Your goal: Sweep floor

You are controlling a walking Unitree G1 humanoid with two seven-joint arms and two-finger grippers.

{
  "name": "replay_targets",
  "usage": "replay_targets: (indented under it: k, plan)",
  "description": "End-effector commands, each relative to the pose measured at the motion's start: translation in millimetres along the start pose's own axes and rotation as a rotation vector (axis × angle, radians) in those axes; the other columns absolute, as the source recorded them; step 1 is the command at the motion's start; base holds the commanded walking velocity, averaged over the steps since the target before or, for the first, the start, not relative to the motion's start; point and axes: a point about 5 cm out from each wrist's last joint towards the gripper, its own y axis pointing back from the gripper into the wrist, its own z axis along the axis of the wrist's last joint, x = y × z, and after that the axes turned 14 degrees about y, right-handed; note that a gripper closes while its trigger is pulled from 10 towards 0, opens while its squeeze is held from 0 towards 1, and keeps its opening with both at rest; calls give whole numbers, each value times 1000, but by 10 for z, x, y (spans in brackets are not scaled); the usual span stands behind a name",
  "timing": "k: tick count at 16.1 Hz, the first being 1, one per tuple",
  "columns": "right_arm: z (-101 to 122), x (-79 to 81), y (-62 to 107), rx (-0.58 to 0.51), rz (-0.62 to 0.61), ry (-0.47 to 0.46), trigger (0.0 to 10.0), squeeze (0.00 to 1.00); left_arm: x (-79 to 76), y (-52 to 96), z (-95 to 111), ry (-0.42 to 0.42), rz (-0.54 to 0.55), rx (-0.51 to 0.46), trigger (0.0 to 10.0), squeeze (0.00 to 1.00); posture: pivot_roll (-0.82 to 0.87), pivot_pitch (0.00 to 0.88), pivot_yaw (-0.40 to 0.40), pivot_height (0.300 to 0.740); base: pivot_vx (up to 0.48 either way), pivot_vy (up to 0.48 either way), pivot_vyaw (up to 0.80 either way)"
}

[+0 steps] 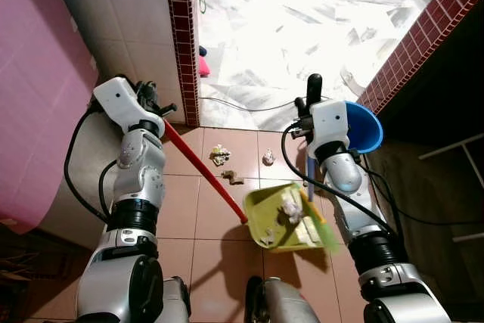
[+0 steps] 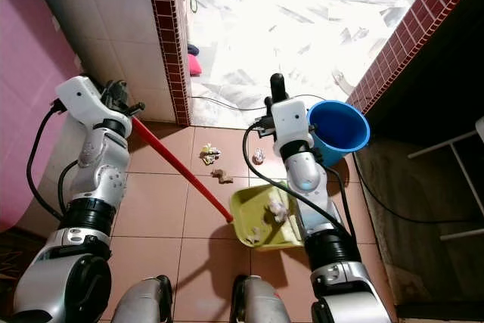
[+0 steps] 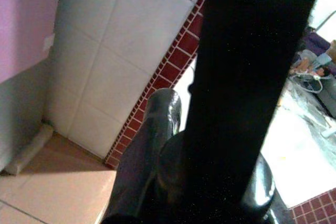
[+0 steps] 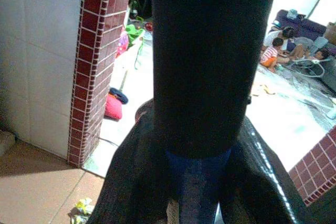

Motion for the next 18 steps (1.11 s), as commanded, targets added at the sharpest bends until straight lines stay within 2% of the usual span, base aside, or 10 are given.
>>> replay_targets:
  k: [1,3,4,6,9,11,12,15,18]
  plan:
    - [52,-2,-11,-31,-16,3,10000,0,-167,-22,61,123,-67,-24,10000,0,-57,110,-58,740,0,0,0]
    - [28,-60,-14,-20,-45,38,10000,0,-149,12,-38,275,-39,37,10000,0,-62,114,-59,740,0,0,0]
    - [14,-70,-14,-14,-51,41,10000,0,-139,25,-70,307,-34,55,10000,0,-62,114,-59,740,0,0,0]
    - [13,-70,-15,-13,-48,41,10000,0,-163,38,-79,283,-56,55,10000,0,-67,118,-61,740,0,0,0]
    - [6,-60,-6,-11,-46,44,10000,0,-213,31,-9,127,-106,14,10000,0,-67,121,-62,740,0,0,0]
    - [6,-63,-2,-12,-50,47,10000,0,-219,33,74,-44,-135,-27,10000,0,-66,120,-60,740,0,0,0]
    - [-4,-77,14,-11,-56,50,10000,0,-175,46,159,-194,-135,-60,10000,0,-62,124,-54,740,0,0,0]
    - [-72,-109,84,28,-77,72,10000,0,-119,139,234,-299,-159,-86,10000,0,-48,133,-48,740,0,0,0]
    - [-126,-182,173,68,-121,67,10000,0,-131,225,291,-361,-184,-118,10000,0,-31,143,-46,740,0,0,0]
